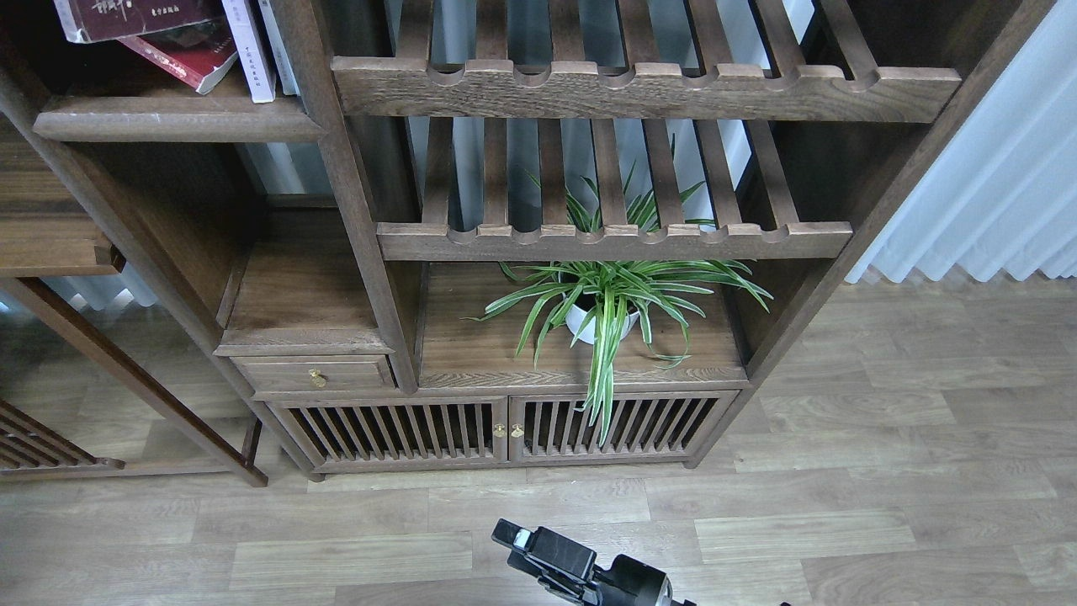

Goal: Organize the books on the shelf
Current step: 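Release the maroon book and hold the left gripper near the shelf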

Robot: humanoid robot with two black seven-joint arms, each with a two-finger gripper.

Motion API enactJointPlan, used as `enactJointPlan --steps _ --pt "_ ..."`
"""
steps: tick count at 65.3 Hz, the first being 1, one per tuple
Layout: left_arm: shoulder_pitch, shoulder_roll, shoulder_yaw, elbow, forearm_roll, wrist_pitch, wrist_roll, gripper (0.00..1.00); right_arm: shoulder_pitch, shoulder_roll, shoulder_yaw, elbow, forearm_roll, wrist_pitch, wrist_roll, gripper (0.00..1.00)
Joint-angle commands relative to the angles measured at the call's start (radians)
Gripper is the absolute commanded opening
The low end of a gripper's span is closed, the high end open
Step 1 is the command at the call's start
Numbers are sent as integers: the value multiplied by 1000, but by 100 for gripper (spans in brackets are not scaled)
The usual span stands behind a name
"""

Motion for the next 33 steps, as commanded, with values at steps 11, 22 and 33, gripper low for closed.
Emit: enactJointPlan --steps 11,22,33 --pt "-28 -53 -26 95 128 0 -12 5 23 0 -12 -1 -1 0 2 96" --pt "-33 -85 -38 118 125 0 -109 5 30 0 -15 1 1 0 2 96" --pt "-31 -124 -38 171 104 0 -242 5 30 0 -15 4 3 0 2 96"
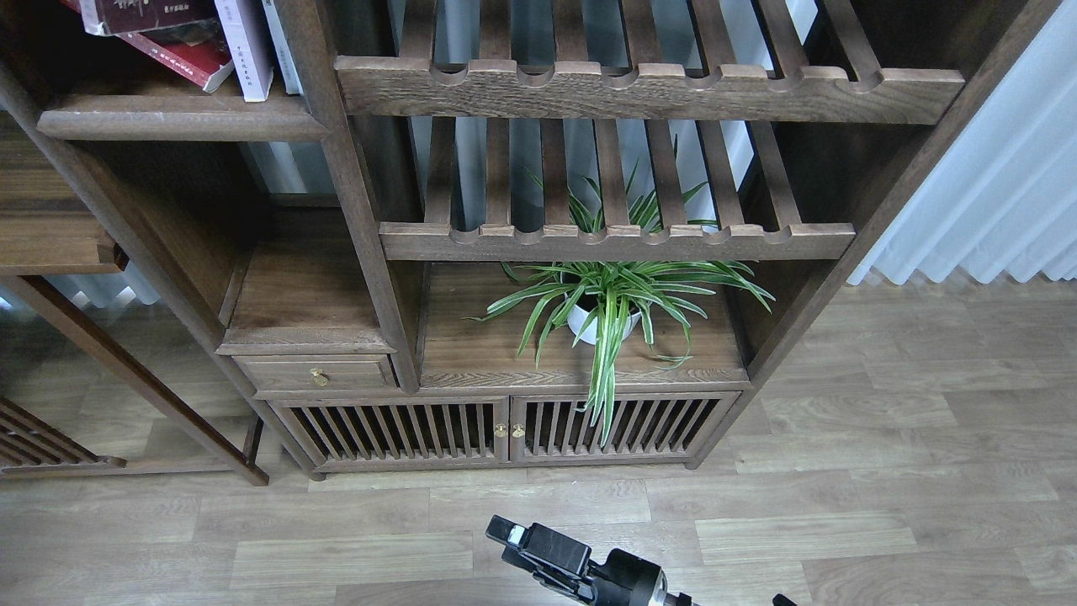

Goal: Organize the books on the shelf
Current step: 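Release the maroon book and hold the left gripper near the shelf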

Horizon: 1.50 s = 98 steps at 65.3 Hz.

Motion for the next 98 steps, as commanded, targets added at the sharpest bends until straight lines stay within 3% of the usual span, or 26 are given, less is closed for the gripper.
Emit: enactJointPlan --steps 1,11,24,54,64,69,86,91,92,95,98 --pt "2 -33 0 48 -22 0 -83 5 -1 0 0 2 3 0 0 96" --pt "-11 -67 0 155 -77 0 -115 5 -2 0 0 2 4 0 0 96" --pt "-34 -169 17 309 -180 0 -226 5 -7 0 0 5 6 0 0 97" --pt "-34 -254 20 347 -212 0 -267 5 -30 0 3 7 6 0 0 97" --pt "-24 -272 17 347 -212 0 -345 5 -42 0 5 7 6 0 2 97" --pt "-9 -274 16 347 -212 0 -357 6 -44 0 5 8 6 0 2 97" --pt "43 -285 6 344 -212 0 -359 10 -45 0 6 14 6 0 2 97" --pt "49 -295 5 341 -212 0 -359 22 -47 0 8 16 6 0 0 97" --pt "49 -298 5 341 -214 0 -354 31 -47 0 8 18 6 0 0 97" --pt "49 -301 6 340 -214 0 -345 43 -52 0 8 16 6 0 0 97" --pt "49 -301 6 338 -214 0 -341 67 -56 0 8 18 6 0 0 97"
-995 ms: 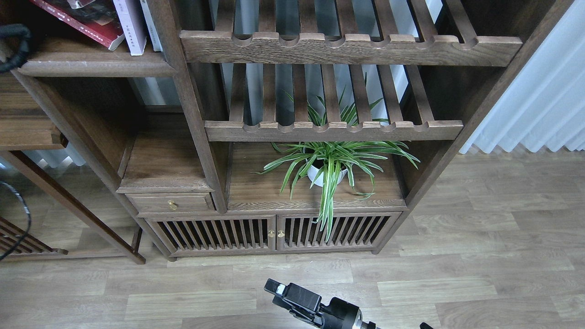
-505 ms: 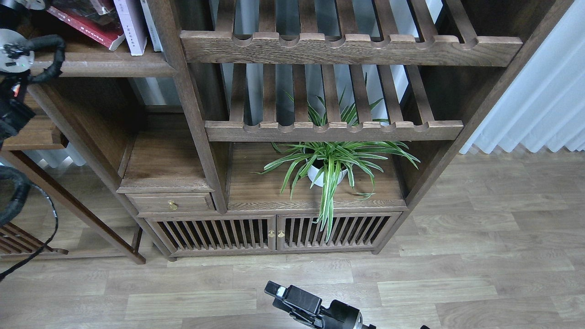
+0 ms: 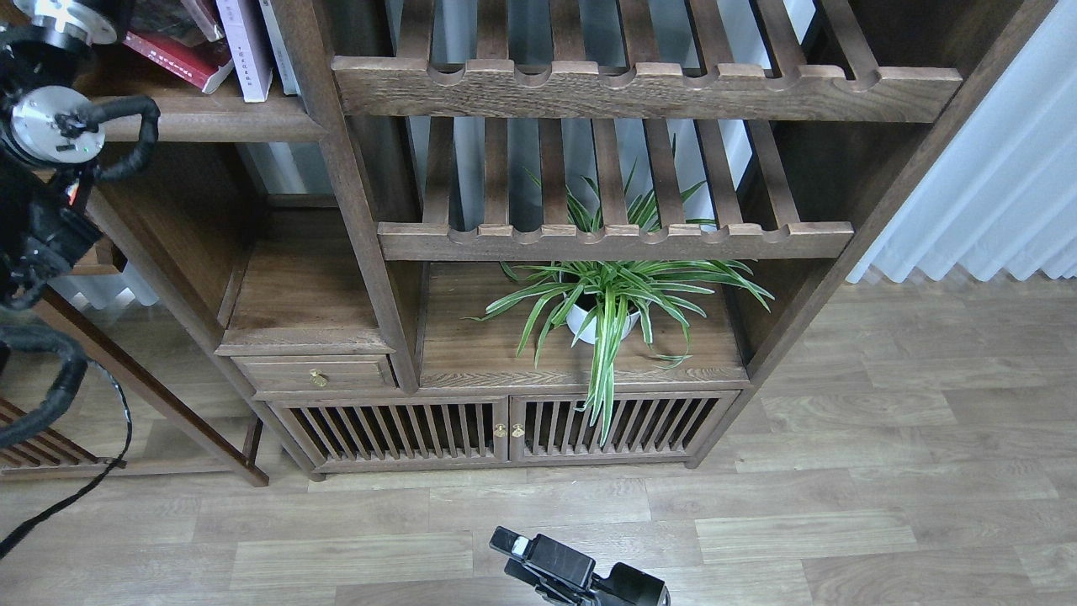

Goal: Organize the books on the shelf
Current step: 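Release the maroon book and hold the left gripper near the shelf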

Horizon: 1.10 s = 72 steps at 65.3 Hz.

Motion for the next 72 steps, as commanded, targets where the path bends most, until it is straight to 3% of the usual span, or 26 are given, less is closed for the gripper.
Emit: enactJointPlan --steps 1,9,15,31,58,72 --pt "3 -7 4 -4 -1 0 16 70 -9 0 2 1 0 0 -1 97" --pt "7 6 4 -28 -2 0 14 81 -10 0 7 0 1 0 -1 97" --pt "16 29 0 -55 -2 0 11 99 -10 0 8 0 1 0 1 97" --pt "42 122 -40 -223 -4 0 5 100 -12 0 8 -2 1 0 1 97" --pt "62 182 -94 -387 -4 0 5 100 -19 0 10 -2 1 0 1 97" --pt "180 277 -120 -591 -4 0 11 100 -19 0 11 -2 1 0 1 97"
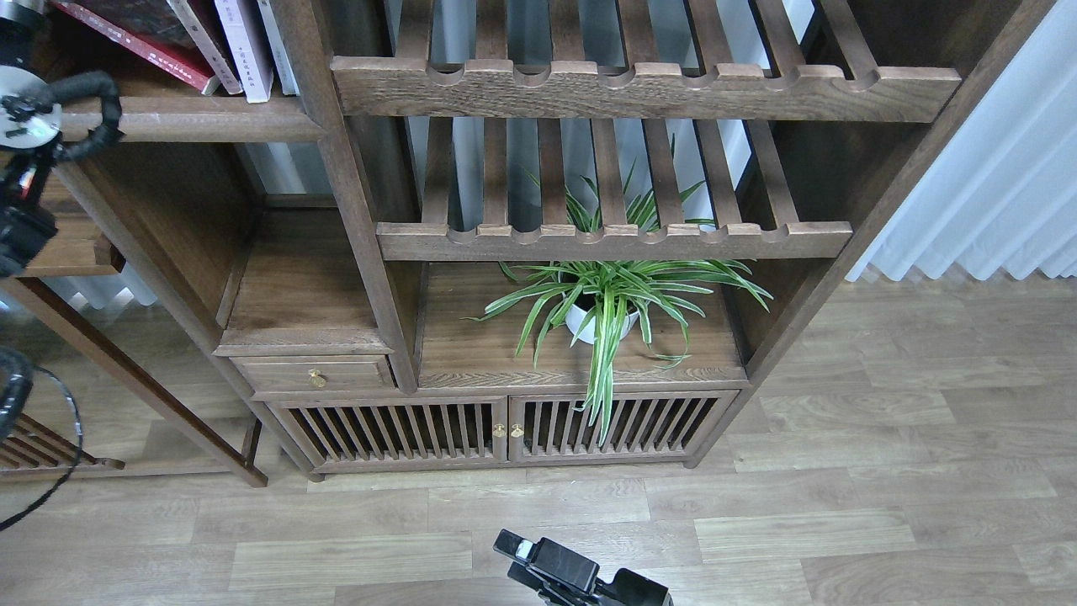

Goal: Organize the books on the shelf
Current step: 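Release the maroon book and hold the left gripper near the shelf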

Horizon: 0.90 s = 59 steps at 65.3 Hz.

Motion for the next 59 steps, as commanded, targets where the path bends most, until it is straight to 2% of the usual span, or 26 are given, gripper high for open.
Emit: enactJointPlan --steps 1,17,27,34,43,45,50,53,59 --pt "70 39 -20 -111 0 0 2 100 0 0 -1 0 0 0 0 97" --pt "260 58 -115 -329 0 0 26 100 0 0 2 0 0 0 0 97" --pt "360 58 -163 -413 -3 0 56 100 0 0 2 0 0 0 0 97" --pt "415 58 -171 -465 -14 0 59 100 0 0 3 -1 0 0 0 97" --pt "445 58 -183 -493 -15 0 63 100 2 0 17 -4 0 0 34 97" --pt "469 58 -186 -504 -17 0 66 100 14 0 48 3 2 0 52 97" --pt "523 58 -181 -541 -18 0 76 100 28 0 77 17 5 0 63 97" --pt "584 58 -177 -590 -18 0 100 100 41 0 91 26 6 0 66 96" --pt "725 42 -163 -651 -18 0 181 100 64 0 104 38 12 0 68 97"
